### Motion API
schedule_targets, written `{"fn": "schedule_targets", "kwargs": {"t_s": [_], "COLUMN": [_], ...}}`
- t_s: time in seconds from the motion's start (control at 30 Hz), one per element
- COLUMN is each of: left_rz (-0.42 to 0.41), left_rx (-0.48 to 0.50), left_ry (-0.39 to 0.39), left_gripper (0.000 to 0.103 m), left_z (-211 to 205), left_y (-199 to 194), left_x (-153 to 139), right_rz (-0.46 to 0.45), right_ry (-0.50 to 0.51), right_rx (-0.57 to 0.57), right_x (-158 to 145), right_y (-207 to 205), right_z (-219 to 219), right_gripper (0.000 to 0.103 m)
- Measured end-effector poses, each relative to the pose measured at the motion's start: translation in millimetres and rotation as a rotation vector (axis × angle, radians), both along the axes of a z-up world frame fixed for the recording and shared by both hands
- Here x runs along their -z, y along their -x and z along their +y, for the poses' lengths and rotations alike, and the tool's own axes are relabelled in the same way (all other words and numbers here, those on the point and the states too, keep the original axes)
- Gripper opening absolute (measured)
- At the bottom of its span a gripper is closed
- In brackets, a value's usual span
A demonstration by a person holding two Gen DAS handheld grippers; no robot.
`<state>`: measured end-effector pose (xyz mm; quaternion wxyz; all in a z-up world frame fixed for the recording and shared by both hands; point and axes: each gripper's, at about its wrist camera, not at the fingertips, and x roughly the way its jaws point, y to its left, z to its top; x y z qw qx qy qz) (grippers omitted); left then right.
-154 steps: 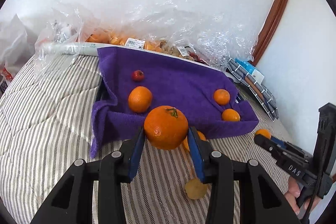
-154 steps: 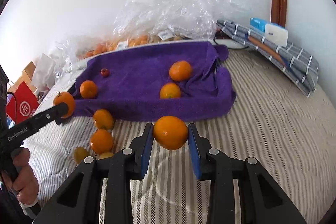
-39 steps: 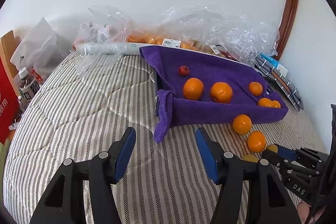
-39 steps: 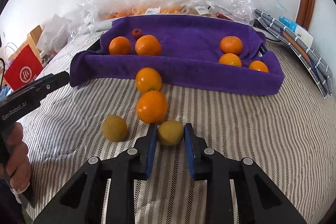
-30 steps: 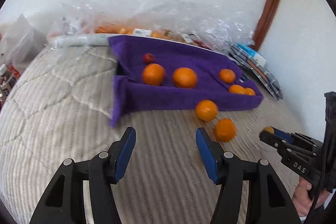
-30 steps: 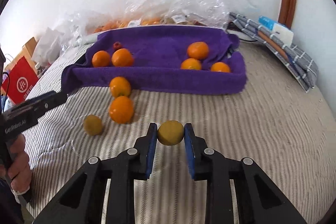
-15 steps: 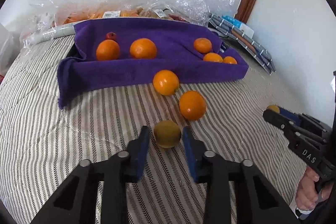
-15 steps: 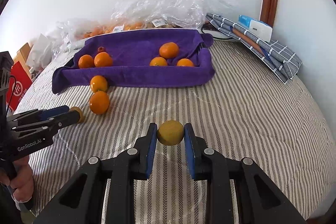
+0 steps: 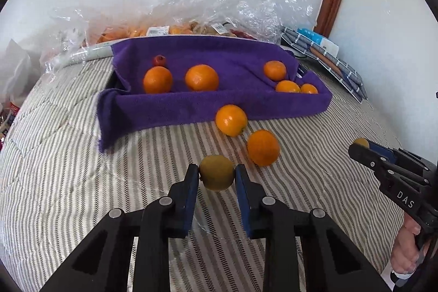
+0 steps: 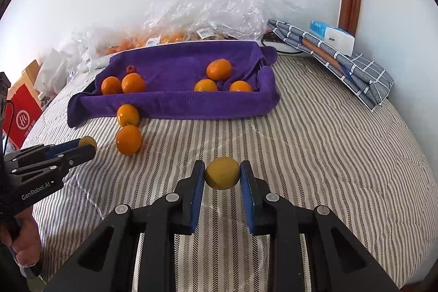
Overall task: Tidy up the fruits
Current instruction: 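Carry both yellow-green fruits onto the purple towel and open both tools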
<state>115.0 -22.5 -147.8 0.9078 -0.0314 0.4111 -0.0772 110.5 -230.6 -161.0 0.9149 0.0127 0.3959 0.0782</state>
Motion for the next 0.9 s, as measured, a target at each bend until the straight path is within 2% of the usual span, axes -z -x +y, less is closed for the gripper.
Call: {"fn": "schedule_targets", "kwargs": {"t_s": [0.23, 0.47, 0.7, 0.9], "left_rz": [-0.037, -0.085, -0.115, -0.089], "left_rx": [-0.051, -0.147, -0.22, -0.242], "left_ry": [0.003, 0.035, 0.083, 0.135], "left_gripper": [0.026, 0.026, 0.026, 0.026], "left_z": [17.5, 49.1, 74.0, 77.2], "left_y": [-5.7, -25.5, -60.3, -103.0], "left_x": [-14.4, -36.6, -49.5, -43.6], "right_rz": [-0.02, -0.058, -0.095, -0.088], "right_ry": [-0.008, -0.019, -0.029, -0.062], "right_rx": [-0.002, -0.003, 0.003, 0.007], "right_x": [-10.6, -28.7, -41.2, -41.4], "right_y": [-11.0, -35.3, -72.8, -112.6], "right_z": [3.0, 5.9, 4.0, -0.9], "right_gripper": [0.026, 0.026, 0.026, 0.026]}}
